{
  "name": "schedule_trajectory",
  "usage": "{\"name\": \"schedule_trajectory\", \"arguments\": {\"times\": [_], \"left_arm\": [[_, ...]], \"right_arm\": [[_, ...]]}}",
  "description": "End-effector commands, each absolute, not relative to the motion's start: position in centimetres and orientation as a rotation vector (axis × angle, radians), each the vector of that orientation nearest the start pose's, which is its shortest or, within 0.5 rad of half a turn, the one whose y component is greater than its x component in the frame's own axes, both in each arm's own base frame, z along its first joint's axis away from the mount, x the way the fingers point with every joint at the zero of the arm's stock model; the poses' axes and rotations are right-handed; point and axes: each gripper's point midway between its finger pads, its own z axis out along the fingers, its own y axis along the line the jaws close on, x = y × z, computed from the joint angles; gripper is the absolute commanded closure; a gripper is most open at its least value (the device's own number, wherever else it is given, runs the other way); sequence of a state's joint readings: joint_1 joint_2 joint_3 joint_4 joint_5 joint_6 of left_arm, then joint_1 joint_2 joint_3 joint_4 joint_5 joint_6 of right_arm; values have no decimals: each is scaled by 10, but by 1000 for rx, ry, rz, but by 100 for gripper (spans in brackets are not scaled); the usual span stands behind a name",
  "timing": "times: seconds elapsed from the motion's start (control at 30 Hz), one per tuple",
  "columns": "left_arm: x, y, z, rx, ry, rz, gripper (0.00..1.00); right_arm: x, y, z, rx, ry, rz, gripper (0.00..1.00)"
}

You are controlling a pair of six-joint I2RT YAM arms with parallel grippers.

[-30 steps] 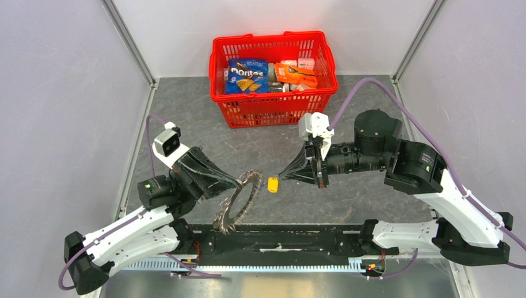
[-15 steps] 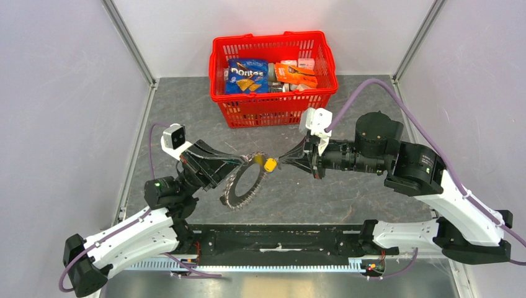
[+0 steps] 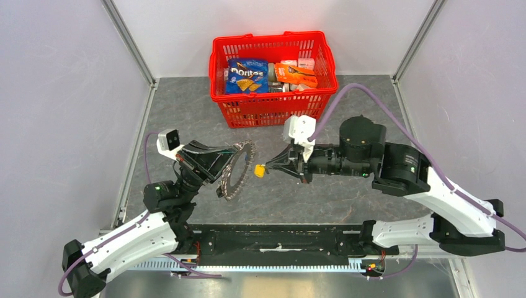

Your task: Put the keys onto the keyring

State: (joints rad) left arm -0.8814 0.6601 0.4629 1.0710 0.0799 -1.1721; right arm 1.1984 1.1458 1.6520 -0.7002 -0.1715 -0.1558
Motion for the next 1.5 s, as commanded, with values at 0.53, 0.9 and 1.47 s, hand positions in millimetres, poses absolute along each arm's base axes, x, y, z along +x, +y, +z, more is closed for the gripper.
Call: {"name": "schedule_trajectory", "arguments": {"times": [0.53, 0.9, 1.47], "left_arm": [[97, -199, 479, -25, 734, -2019, 98], [94, -198, 480, -14, 731, -2024, 98], [94, -200, 479, -8, 735, -2031, 98]], "right_arm": [[108, 354, 472, -1190, 1199, 706, 100], [114, 350, 485, -1147, 1197, 664, 100], [115, 359, 489, -1138, 1177, 642, 100]]}}
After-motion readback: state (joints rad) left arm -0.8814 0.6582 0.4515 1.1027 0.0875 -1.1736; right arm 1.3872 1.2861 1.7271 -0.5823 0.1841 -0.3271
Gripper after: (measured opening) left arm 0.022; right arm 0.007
